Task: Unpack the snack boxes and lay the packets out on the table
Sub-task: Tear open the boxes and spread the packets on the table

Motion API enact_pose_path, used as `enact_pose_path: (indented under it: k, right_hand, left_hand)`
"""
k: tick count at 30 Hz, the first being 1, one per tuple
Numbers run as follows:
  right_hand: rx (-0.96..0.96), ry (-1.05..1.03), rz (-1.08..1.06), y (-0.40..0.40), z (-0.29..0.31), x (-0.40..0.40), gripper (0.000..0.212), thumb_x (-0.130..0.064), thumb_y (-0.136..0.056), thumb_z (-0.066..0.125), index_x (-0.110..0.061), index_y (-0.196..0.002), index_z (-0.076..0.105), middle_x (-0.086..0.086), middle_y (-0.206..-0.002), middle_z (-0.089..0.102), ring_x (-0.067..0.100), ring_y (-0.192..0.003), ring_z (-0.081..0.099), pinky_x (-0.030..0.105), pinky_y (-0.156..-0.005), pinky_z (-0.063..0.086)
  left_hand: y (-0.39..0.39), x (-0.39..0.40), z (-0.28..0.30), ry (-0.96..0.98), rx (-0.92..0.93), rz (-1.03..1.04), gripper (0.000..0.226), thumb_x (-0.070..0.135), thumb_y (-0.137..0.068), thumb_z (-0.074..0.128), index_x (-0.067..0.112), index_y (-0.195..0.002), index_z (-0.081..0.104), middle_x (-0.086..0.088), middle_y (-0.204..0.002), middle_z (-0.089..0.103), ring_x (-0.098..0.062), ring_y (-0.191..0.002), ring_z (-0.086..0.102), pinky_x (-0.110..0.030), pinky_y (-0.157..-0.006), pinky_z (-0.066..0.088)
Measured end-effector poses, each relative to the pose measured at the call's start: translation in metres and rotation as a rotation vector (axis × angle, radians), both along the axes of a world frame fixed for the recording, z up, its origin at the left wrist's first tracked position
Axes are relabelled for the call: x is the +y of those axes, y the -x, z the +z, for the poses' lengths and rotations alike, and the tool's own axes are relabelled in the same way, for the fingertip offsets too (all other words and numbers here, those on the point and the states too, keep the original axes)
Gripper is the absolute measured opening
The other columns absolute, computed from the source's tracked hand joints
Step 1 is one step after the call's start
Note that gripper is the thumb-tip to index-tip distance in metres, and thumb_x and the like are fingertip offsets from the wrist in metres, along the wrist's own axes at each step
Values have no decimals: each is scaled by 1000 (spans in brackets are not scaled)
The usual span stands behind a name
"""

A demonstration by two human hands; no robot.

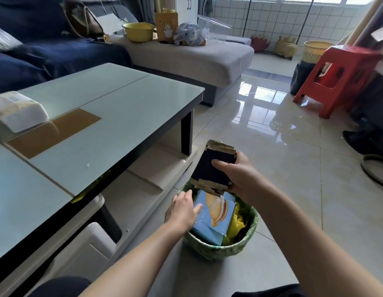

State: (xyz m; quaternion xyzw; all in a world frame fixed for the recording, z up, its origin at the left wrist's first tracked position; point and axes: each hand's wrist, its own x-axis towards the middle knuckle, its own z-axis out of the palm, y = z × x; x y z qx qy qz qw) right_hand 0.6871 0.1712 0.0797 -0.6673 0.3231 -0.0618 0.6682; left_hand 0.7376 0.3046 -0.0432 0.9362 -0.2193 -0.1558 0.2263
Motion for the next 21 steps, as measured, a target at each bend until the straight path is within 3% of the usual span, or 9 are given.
enact_pose_path:
  k: [3,6,8,14,18,20,21]
  right_hand:
    - [-32,-18,44,-3,8,13,48,-21,-78,77,-15,-116,49,14,-114,62,32,-102,65,59,-80,57]
    - [-77,-30,112,-10,18,31,34,-9,-87,71,-13,-112,49,12,-105,63,28,-95,67,54,-77,59]
    - [-97,-41,163,-17,26,46,33,-8,-88,70,-14,-112,49,12,-105,63,29,-95,68,50,-73,60]
    - [-152,-115,281,-49,38,108,42,-9,-88,70,-15,-122,47,10,-112,63,28,-102,67,53,-78,59]
    - [-144,-139,376,-83,49,150,73,-20,-72,82,-12,-133,42,14,-118,65,30,-98,71,52,-72,60]
    - [-151,-128,417,-104,58,168,67,-17,-73,82,-9,-128,43,15,-115,65,30,-97,71,51,-76,60]
    - [-152,-88,442,-115,63,177,54,-14,-77,80,-9,-120,47,15,-112,66,30,-97,70,51,-79,60]
  left_hand:
    - [-14,16,40,382,134,195,25,16,-95,49,13,-115,64,-8,-112,69,-22,-100,63,-31,-84,51]
    - [-25,43,84,796,373,336,25,16,-101,42,12,-101,66,-14,-104,71,-26,-95,68,-41,-85,57]
    - [-30,68,108,937,437,385,31,23,-104,37,12,-103,65,-13,-104,70,-26,-98,66,-44,-88,54]
    - [-31,142,154,982,458,279,42,50,-90,55,18,-115,64,-7,-107,73,-25,-100,69,-43,-89,56]
    - [-41,180,172,907,302,346,35,22,-87,70,19,-121,61,-7,-116,67,-22,-99,70,-42,-88,58]
    - [-52,196,176,885,221,414,34,13,-89,67,18,-122,60,-6,-116,64,-22,-98,69,-39,-84,59]
    - [-58,203,177,904,197,458,33,12,-90,65,17,-122,60,-7,-115,65,-23,-97,70,-38,-82,60]
